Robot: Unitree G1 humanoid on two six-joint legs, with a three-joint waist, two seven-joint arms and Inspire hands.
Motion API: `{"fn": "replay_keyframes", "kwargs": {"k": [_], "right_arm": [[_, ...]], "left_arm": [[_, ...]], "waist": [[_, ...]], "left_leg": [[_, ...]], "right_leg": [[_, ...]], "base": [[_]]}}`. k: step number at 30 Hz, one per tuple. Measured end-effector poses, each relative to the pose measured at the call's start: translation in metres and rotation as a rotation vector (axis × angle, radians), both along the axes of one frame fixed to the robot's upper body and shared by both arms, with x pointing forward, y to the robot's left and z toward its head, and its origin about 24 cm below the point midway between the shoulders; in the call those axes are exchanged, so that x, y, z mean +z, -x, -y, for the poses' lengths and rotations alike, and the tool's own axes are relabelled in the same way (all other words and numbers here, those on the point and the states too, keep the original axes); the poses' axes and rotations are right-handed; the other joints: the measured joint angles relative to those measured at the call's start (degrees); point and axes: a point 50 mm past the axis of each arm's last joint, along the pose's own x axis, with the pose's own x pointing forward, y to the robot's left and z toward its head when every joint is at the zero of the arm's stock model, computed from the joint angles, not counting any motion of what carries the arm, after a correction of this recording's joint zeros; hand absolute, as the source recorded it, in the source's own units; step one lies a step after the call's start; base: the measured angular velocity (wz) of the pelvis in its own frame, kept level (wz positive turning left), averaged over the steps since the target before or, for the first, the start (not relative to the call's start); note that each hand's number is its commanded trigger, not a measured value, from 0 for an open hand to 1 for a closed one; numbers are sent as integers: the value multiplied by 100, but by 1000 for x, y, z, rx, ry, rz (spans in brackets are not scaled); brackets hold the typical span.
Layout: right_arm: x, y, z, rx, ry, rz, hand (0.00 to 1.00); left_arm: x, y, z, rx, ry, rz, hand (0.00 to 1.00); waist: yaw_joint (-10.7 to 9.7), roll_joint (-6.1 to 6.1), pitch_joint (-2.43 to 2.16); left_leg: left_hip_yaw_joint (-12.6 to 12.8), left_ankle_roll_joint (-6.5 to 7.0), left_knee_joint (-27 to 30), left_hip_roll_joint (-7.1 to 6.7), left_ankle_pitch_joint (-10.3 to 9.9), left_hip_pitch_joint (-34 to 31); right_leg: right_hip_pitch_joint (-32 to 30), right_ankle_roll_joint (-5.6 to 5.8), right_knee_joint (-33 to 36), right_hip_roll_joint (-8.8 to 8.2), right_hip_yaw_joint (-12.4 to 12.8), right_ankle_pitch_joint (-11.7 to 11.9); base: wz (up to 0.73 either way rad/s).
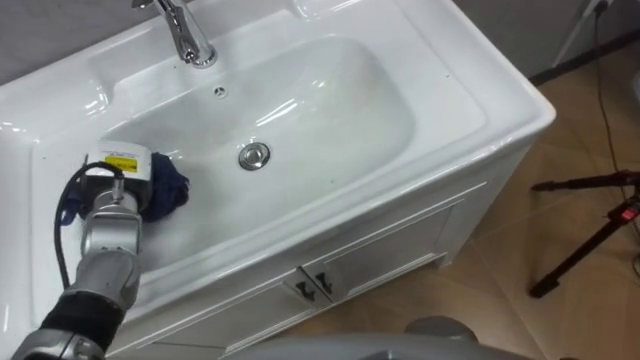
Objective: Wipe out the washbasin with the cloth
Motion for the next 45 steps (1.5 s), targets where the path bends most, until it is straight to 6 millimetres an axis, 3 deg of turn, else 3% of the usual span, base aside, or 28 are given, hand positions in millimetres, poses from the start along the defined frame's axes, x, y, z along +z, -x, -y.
{"fn": "replay_keyframes", "kwargs": {"k": [5,16,26,32,38,45], "right_arm": [[0,-3,-1,-8,-4,15,0],[-3,-2,-8,22,-17,-4,0],[-12,-5,-33,37,-83,-10,0],[-14,-6,-39,72,-119,-37,0],[-14,-13,-41,91,-137,-37,0],[-15,-7,-43,132,-134,-75,0]], "left_arm": [[-5,1,11,-20,20,-23,100],[-15,7,30,11,64,-29,100],[-12,-1,55,-6,153,48,100],[-9,-9,84,-41,245,74,100],[-1,-18,118,-102,374,83,100],[17,-29,155,-188,507,99,100]], "waist": [[-17,-52,-21],[-147,-191,-18],[-141,-564,-25],[-169,-566,-24],[-358,-575,-18],[-607,-552,9]], "left_leg": [[-8,0,2,3,0,57],[-2,1,-8,0,1,150],[-54,8,-18,-19,4,226],[-121,20,-96,-32,11,220],[-178,21,-99,-67,12,195],[-167,21,-116,-105,12,148]], "right_leg": [[44,-3,3,3,-1,-12],[138,11,11,13,45,-18],[233,37,-20,2,29,-18],[319,50,-183,-3,-21,38],[310,60,-208,-54,-104,10],[325,92,-288,-92,-88,-3]], "base": [[0],[0],[2],[6],[6],[0]]}}
